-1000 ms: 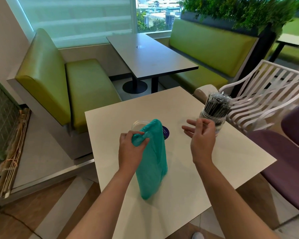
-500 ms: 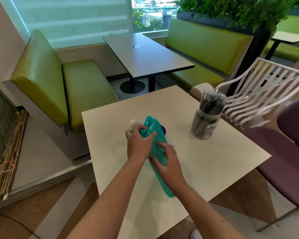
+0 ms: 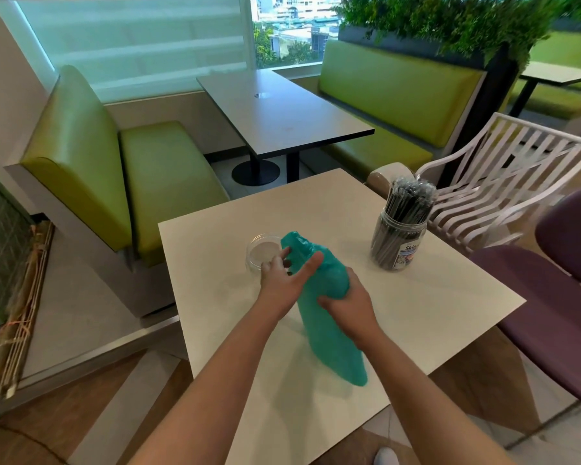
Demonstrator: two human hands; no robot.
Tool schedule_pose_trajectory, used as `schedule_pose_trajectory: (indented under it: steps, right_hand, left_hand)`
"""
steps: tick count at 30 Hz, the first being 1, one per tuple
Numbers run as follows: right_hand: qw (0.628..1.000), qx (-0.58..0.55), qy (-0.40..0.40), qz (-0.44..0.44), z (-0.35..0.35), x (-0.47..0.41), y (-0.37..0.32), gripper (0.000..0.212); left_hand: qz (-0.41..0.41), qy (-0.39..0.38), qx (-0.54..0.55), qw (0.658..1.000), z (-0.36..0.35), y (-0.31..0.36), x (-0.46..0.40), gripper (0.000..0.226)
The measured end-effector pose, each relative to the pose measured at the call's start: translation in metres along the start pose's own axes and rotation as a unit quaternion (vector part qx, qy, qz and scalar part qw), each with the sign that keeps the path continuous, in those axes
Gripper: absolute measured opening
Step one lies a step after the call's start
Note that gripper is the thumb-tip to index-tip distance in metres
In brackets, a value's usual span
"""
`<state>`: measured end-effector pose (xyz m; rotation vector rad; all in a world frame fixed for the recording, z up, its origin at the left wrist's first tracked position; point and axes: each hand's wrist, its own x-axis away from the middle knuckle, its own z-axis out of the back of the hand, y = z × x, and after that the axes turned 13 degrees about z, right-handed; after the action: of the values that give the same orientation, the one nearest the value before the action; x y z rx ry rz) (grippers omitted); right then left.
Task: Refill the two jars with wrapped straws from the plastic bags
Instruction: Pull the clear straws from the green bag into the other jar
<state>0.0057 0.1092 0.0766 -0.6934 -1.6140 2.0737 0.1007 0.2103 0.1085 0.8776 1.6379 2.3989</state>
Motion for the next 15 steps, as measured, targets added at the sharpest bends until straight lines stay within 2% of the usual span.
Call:
schedule_pose_trajectory:
  steps: [3,7,8,11,15]
  right_hand:
    - [0.998,-0.035,0.034,-0.031,0.014,-0.011,-0.004,0.049]
    - [0.992,-0.098,0.033,-0.067,0.027,-0.017,-0.005,0.037]
    - [0.991,-0.112,0.021,-0.074,0.028,-0.018,-0.005,0.037]
    - [0.987,-0.130,-0.020,-0.097,0.029,-0.021,-0.003,0.046]
    - [0.982,-0.148,-0.046,-0.111,0.028,-0.024,-0.001,0.055]
  left_hand:
    - [-0.011,-0.010,-0.016,1.000,0.005,-0.011,-0.002,0.121]
    - [0.001,-0.082,0.070,0.994,0.017,-0.017,-0.006,0.106]
    - [0.010,-0.106,0.080,0.991,0.020,-0.017,-0.006,0.096]
    - [0.010,-0.198,0.076,0.977,0.029,-0.016,-0.005,0.056]
    - [0.024,-0.256,0.054,0.965,0.037,-0.018,-0.005,0.054]
